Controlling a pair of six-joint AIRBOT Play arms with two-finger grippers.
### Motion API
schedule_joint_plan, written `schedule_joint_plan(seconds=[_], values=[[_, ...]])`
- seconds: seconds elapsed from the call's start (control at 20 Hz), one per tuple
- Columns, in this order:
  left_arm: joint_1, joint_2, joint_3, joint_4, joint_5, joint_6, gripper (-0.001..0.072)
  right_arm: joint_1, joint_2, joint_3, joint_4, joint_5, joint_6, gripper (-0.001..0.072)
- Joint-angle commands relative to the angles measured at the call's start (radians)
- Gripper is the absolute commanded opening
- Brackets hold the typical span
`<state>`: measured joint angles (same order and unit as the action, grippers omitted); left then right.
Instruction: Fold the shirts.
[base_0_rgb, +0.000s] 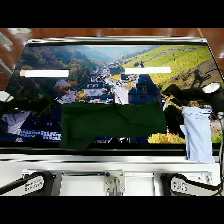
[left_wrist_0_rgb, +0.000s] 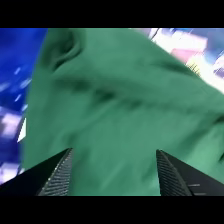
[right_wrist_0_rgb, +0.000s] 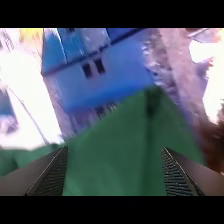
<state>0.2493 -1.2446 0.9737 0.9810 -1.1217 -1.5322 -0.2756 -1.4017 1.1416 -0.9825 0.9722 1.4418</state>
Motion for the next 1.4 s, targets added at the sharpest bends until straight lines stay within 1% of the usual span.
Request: schedule_joint_plan(seconds=[0.0, 0.05, 0.1, 0.15, 0.2, 0.35, 0.5, 0.65, 0.8, 0.9, 0.95, 1.0, 1.05, 1.1, 1.15, 1.2, 1.25, 1.35], values=[[0.104, 0.052, 0.010, 0.161, -0.301, 0.046, 0.0613, -0.116, 0.051, 0.037, -0.141, 0.325, -0.066, 0.0685], [0.118, 0.073, -0.027, 0.225, -0.350, 0.047, 0.0614, -0.159, 0.051, 0.030, -0.167, 0.408, -0.085, 0.0684], [0.125, 0.089, -0.085, 0.254, -0.360, 0.043, 0.0616, -0.194, 0.051, 0.012, -0.172, 0.456, -0.114, 0.0685], [0.125, 0.095, -0.159, 0.243, -0.344, 0.046, 0.0625, -0.222, 0.051, -0.014, -0.169, 0.485, -0.130, 0.0685], [0.119, 0.094, -0.222, 0.219, -0.313, 0.049, 0.0684, -0.240, 0.051, -0.042, -0.163, 0.491, -0.135, 0.0685], [0.087, 0.093, -0.358, 0.109, -0.157, 0.058, 0.0689, -0.240, 0.051, -0.104, -0.121, 0.460, -0.144, 0.0685], [0.026, 0.076, -0.398, 0.034, -0.031, 0.055, 0.0688, -0.217, 0.040, -0.117, -0.072, 0.386, -0.143, 0.0684], [-0.026, 0.048, -0.398, 0.016, 0.019, 0.053, 0.0684, -0.200, 0.015, -0.117, -0.033, 0.359, -0.145, 0.0685], [-0.058, 0.017, -0.398, 0.010, 0.069, 0.030, 0.0679, -0.200, -0.017, -0.117, -0.016, 0.367, -0.147, 0.0685], [-0.077, 0.011, -0.398, -0.008, 0.109, 0.028, 0.0662, -0.200, -0.028, -0.117, -0.018, 0.376, -0.148, 0.0684], [-0.085, 0.009, -0.398, -0.014, 0.115, 0.029, 0.0576, -0.200, -0.031, -0.123, -0.017, 0.376, -0.150, 0.0684], [-0.092, 0.009, -0.398, -0.013, 0.116, 0.029, 0.0425, -0.198, -0.033, -0.137, -0.016, 0.372, -0.150, 0.0685], [-0.094, 0.008, -0.398, -0.013, 0.116, 0.028, 0.0345, -0.193, -0.035, -0.155, -0.029, 0.370, -0.152, 0.0685], [-0.094, 0.008, -0.398, -0.014, 0.114, 0.028, 0.0293, -0.184, -0.041, -0.174, -0.040, 0.369, -0.156, 0.0685], [-0.094, 0.008, -0.397, -0.014, 0.106, 0.032, 0.0197, -0.174, -0.049, -0.192, -0.052, 0.370, -0.162, 0.0685], [-0.094, 0.008, -0.397, -0.014, 0.093, 0.059, 0.0090, -0.159, -0.061, -0.206, -0.055, 0.369, -0.169, 0.0685], [-0.094, 0.008, -0.397, -0.014, 0.079, 0.078, 0.0032, -0.140, -0.075, -0.217, -0.055, 0.362, -0.172, 0.0684], [-0.094, 0.008, -0.397, -0.013, 0.055, 0.087, 0.0032, -0.096, -0.105, -0.219, -0.055, 0.344, -0.173, 0.0685]])
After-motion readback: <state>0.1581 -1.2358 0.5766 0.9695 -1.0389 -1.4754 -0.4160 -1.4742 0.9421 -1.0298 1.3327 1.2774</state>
